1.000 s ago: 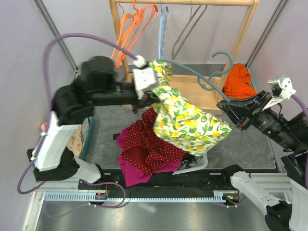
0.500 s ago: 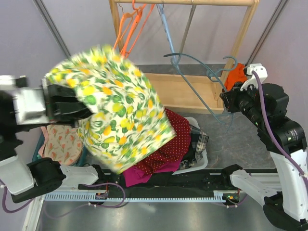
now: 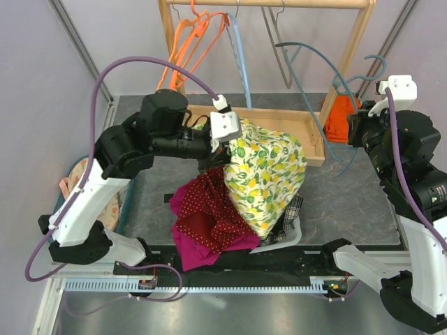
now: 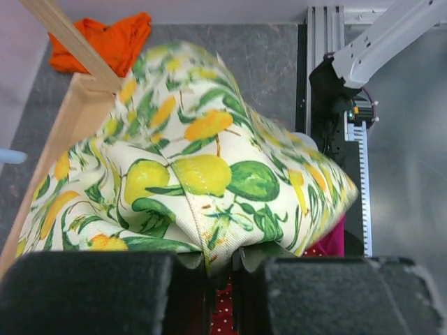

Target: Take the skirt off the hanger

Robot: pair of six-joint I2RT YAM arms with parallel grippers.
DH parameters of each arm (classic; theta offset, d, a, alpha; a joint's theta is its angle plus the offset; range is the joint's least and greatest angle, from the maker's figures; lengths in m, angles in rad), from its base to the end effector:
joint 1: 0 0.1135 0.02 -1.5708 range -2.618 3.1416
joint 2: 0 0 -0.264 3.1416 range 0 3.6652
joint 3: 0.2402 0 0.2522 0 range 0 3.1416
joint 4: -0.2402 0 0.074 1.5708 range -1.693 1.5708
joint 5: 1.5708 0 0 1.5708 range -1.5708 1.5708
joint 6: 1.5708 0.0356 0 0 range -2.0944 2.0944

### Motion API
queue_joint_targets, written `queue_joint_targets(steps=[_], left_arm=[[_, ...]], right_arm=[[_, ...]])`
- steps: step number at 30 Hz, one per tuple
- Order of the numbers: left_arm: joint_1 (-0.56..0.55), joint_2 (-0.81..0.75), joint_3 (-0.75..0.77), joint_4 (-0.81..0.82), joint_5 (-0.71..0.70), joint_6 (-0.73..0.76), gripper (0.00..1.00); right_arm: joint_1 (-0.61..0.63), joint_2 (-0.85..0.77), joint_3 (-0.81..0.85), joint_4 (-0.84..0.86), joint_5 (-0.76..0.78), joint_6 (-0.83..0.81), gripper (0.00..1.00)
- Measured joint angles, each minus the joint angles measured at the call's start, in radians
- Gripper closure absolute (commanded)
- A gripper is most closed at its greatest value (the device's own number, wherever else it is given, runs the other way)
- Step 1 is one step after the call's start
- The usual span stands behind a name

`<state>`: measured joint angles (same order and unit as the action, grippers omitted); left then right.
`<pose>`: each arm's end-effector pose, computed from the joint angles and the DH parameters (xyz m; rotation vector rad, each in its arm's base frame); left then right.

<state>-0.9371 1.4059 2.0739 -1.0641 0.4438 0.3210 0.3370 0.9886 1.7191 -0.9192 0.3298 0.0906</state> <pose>0.1237 -0.1942 0.5318 1.4190 1.4398 -0.8333 0.1199 0.0298 0.5219 0.0238 1.7491 0.0223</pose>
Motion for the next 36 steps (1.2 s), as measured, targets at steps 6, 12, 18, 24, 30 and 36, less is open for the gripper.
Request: queue_joint_targets(steps=[6,12,18,24,30,36], left_arm=[[-0.001,-0.016,-0.213,0.03,-0.048,0.026,0.98],[-0.001,-0.023,-0.493,0.075,-0.15,0.091,0.98],[-0.003,-0.06,-0.658,0.107,-0.22,0.164,0.81],[-0.013,-0.085,-0.752,0.118,-0.315,0.233,0.28],[-0.014,-0.092,-0.764,0.117,-0.402,0.249,0.01],[-0.014,-0.132,-0.65,0.101,-0.461,0.238,0.01]], right_arm=[[0.0,-0.057,-0.08,0.031,0.015,-0.048,1.0],[0.002,-0.211,-0.185,0.067,-0.011,-0.089,1.0],[0.002,-0.341,-0.225,0.156,0.057,-0.104,1.0],[0.002,-0.307,-0.236,0.232,0.215,-0.15,1.0],[0.002,-0.128,-0.21,0.241,0.263,-0.172,1.0],[0.016,0.053,-0.138,0.223,0.275,-0.192,1.0]])
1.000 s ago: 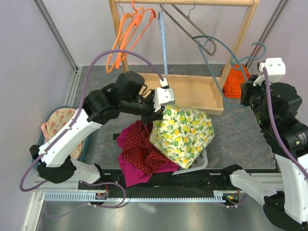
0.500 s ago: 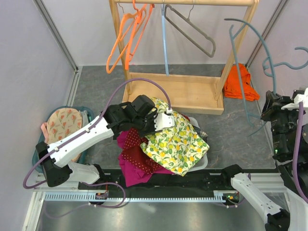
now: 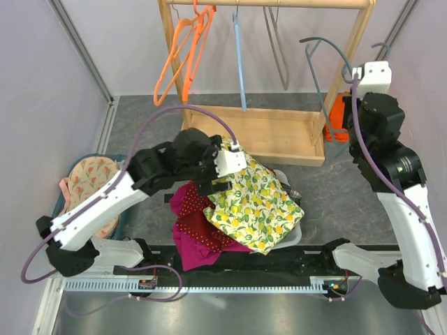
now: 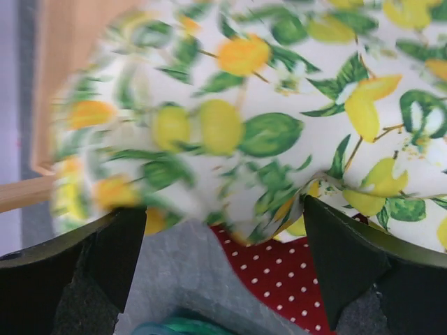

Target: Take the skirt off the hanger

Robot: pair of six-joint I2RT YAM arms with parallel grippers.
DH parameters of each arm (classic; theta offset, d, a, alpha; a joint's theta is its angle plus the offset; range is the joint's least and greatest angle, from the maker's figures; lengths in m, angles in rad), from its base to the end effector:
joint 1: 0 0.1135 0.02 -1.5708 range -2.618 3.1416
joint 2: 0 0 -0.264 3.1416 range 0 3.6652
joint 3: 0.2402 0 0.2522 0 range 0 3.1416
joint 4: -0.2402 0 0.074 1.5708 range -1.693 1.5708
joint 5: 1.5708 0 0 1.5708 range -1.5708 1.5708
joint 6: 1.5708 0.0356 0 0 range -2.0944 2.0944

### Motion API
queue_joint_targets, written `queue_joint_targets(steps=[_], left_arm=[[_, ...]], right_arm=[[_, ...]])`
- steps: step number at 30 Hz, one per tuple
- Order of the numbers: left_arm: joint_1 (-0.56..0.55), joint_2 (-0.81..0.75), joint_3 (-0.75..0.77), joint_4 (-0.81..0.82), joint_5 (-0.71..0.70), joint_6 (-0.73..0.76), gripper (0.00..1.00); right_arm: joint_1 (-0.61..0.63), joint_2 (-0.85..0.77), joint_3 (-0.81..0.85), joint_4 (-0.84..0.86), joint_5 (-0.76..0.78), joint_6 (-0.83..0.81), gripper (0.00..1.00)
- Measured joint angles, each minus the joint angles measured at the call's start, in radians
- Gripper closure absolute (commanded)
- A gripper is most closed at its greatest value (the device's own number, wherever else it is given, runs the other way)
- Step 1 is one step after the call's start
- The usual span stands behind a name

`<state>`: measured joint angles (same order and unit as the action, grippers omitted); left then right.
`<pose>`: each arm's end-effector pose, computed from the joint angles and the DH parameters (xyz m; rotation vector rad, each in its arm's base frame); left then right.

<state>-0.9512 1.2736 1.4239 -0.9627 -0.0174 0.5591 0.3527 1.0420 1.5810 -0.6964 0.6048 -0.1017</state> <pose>0.1464 -0.2042 0.3824 1.6317 1.7455 -0.1651 0.1649 0.0391 0.5025 0.0567 1.7105 -0.3351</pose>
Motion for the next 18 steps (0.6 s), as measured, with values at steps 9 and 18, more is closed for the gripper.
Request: queue_joint_targets(steps=[9,18], left_arm=[[0.0,-0.149,0.274,0.005,-0.003,-0.045,0.0],[0.0,-0.196,0.325,-0.003,-0.005,-0.057,0.01]], right_arm=[[0.135,0.256,0.238,0.062,0.179,-0.141,1.0],[0.306,0.459,0.256,0.318,0.439,-0.502,1.0]])
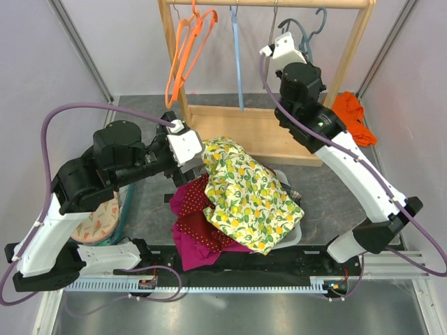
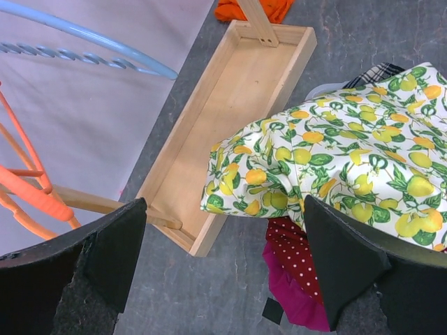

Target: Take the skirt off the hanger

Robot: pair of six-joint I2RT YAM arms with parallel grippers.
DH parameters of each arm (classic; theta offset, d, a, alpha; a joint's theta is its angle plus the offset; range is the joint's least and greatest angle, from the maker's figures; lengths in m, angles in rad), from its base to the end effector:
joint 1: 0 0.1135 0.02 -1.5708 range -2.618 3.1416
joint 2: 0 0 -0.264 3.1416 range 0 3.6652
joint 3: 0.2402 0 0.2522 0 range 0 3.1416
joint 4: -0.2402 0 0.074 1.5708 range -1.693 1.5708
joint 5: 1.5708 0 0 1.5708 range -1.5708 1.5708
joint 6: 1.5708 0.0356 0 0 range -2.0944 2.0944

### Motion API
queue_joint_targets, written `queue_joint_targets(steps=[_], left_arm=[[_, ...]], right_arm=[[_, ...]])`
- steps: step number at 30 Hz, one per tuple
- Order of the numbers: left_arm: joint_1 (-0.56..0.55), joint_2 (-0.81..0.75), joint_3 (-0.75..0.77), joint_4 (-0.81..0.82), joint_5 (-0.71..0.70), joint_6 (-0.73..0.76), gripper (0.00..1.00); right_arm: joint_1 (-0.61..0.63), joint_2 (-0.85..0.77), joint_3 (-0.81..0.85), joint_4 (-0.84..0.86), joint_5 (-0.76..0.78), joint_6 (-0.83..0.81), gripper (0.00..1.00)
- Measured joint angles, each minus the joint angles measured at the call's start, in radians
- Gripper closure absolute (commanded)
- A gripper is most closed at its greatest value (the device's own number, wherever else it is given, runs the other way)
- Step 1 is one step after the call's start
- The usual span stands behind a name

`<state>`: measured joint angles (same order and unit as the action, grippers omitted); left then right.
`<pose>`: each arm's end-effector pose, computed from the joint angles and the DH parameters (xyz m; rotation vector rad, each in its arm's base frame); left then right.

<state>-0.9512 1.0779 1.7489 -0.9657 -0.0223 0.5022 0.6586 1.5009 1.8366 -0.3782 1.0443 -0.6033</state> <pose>0.0904 -0.1253 0.5135 1.2345 1.4119 -0.2892 0.2600 0.1623 0.5103 -0.2090 1.6370 -0.7929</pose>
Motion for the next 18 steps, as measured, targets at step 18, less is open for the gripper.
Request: queue_joint_targets(steps=[18], left_arm=[[0.005,0.004,-0.005,-0.025,-0.002,-0.027,0.01]], right_arm=[[0.02,0.198,0.063,0.54,0.166,-0.491,1.0]])
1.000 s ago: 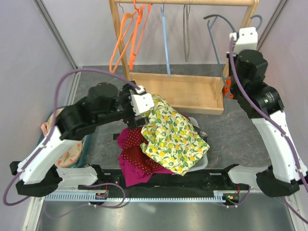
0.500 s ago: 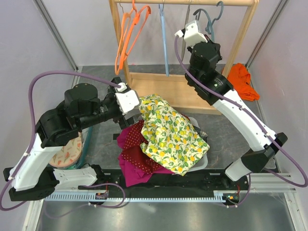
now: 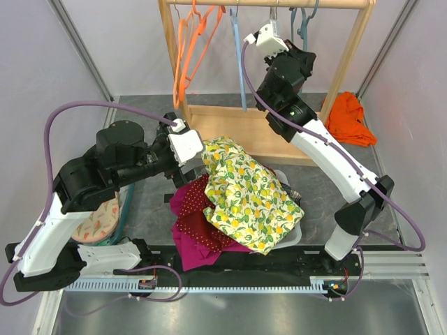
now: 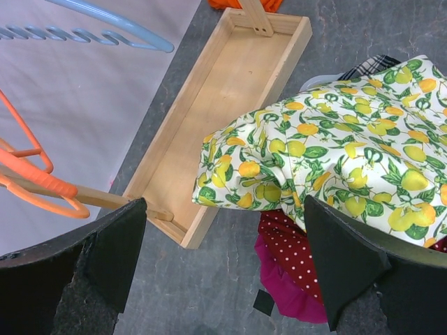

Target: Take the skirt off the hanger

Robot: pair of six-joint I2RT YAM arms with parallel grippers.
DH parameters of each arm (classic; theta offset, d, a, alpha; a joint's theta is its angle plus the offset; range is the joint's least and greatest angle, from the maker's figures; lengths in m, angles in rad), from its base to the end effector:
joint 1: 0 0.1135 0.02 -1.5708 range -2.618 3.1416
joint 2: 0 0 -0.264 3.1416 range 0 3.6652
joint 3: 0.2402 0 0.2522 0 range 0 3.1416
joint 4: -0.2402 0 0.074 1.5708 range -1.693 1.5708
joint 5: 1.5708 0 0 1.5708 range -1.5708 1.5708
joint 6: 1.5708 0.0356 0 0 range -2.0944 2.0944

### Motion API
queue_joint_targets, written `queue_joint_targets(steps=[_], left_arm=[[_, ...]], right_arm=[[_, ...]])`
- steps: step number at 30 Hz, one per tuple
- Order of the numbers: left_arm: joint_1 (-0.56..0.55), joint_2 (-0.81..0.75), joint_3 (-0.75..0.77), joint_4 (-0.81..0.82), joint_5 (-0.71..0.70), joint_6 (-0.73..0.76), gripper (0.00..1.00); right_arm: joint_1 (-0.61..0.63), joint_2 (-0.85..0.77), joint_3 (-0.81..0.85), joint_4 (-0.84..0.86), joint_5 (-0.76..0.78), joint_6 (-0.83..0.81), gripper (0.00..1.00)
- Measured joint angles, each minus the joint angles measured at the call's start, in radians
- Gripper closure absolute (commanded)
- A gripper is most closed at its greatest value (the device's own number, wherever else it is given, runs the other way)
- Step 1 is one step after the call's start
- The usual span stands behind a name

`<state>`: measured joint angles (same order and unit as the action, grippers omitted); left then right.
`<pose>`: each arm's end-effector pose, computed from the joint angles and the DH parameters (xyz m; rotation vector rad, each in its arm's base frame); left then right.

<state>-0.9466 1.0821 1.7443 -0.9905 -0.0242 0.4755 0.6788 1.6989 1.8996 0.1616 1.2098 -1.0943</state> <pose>0.0919 -0.1262 0.5092 1.2339 1.4579 -0.2966 0.3033 0.2018 0.5136 -0.1540 1.5282 -1.0584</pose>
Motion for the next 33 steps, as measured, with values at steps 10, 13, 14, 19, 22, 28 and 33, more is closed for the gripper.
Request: queue_joint_targets(steps=[10,13,14,19,22,28,33], left_arm=[[0.027,0.062,0.011,-0.004,0.005,-0.015,0.01],[0.035,0.084,0.019,-0.004,0.012,-0.024,0.0],[0.038,0.089,0.021,-0.004,0.021,-0.027,0.01],[0.06,0.1,0.032,-0.005,0.053,-0.041,0.01],[0.069,0.1,0.039,-0.005,0.063,-0.044,0.01],[0.082,0.1,0.043,-0.003,0.075,-0.051,0.01],[0.095,0.096,0.043,0.003,0.058,-0.053,0.01]], right_arm=[[-0.109,0.083,0.102,-0.092,-0.06,0.089,1.0],[-0.132,0.085,0.11,-0.125,-0.074,0.134,1.0],[-0.134,0.087,0.11,-0.134,-0.077,0.147,1.0],[-0.13,0.097,0.096,-0.179,-0.087,0.207,1.0],[-0.128,0.093,0.076,-0.177,-0.089,0.249,0.85],[-0.115,0.031,0.036,-0.262,-0.087,0.388,0.02],[-0.073,-0.054,0.021,-0.461,-0.111,0.595,0.02]])
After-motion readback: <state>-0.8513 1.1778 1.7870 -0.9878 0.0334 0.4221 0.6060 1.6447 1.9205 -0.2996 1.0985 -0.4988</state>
